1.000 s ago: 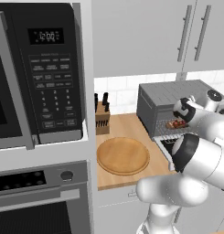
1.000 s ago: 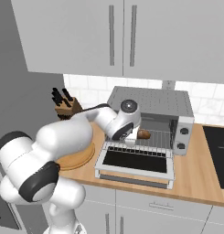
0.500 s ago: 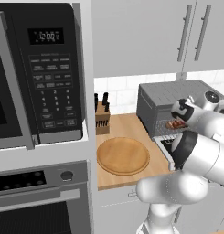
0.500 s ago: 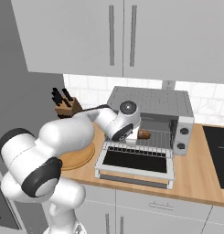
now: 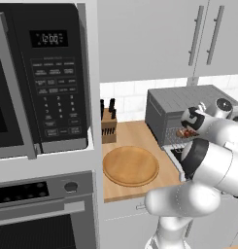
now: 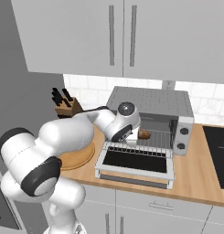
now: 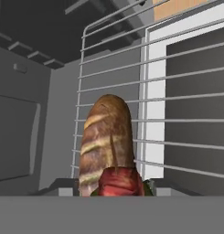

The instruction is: Pick up the kebab skewer and baguette bread, and place them inside the toaster oven. Close the toaster oven door and start by setting the timer.

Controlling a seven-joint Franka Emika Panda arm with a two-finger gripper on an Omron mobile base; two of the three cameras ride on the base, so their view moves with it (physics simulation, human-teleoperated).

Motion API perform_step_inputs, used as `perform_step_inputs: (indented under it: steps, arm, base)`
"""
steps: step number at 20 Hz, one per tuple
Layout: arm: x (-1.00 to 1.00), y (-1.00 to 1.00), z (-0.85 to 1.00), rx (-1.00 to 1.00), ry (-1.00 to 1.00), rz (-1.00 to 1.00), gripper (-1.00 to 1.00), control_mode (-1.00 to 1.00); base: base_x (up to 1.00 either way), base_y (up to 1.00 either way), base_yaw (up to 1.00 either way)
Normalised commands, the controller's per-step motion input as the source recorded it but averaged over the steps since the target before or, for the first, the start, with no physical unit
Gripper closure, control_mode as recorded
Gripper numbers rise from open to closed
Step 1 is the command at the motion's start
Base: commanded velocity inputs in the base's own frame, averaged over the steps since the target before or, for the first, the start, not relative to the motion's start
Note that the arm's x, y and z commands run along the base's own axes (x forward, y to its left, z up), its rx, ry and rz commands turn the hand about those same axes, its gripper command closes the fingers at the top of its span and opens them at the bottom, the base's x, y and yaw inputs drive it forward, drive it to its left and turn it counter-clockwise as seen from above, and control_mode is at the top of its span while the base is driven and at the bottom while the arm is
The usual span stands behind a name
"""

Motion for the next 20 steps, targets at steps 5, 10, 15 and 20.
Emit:
perform_step_inputs:
  steps: [5,10,15,20]
  arm:
    - [0.0,0.0,0.0,0.0,0.0,0.0,-1.0,-1.0]
    - [0.0,-0.03,0.0,0.0,0.0,0.0,-1.0,-1.0]
    - [-0.17,-0.4,0.0,0.0,0.0,-0.02,-1.0,-1.0]
    - [-0.12,-0.52,0.0,0.0,0.0,-0.02,-1.0,-1.0]
  base:
    - [0.0,0.0,0.0]
    - [0.0,0.0,0.0]
    - [0.0,0.0,0.0]
    - [0.0,0.0,0.0]
